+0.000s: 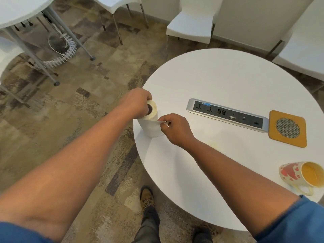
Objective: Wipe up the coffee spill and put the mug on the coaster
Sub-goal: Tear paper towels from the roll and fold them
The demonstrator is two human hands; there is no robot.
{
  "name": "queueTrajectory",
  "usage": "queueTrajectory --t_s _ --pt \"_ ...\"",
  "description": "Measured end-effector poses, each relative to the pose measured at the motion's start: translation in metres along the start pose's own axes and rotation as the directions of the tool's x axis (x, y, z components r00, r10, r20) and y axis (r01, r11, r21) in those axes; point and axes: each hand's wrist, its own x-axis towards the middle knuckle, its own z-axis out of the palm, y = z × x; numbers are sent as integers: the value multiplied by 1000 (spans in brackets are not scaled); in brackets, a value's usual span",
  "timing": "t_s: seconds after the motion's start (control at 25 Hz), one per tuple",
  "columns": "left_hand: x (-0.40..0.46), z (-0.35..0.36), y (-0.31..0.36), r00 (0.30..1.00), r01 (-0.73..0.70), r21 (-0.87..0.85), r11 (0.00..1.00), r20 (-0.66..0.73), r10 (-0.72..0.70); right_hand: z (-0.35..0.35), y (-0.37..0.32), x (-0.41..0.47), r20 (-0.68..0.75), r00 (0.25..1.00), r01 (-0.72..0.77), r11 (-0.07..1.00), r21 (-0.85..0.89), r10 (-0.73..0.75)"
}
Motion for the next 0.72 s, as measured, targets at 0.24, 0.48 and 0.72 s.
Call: queueTrajectory --t_s 0.24,0.48,0.72 --pt "-8 -2 -8 999 12 -67 998 34 -10 -21 10 -16 -37 998 -43 999 -13 42" --pt "-10 -2 -12 999 11 -89 996 35 -7 -51 33 -20 -155 979 -130 991 24 132" --pt "-14 3 -18 1000 14 -119 993 19 -12 -69 50 -21 -207 961 -183 983 21 184"
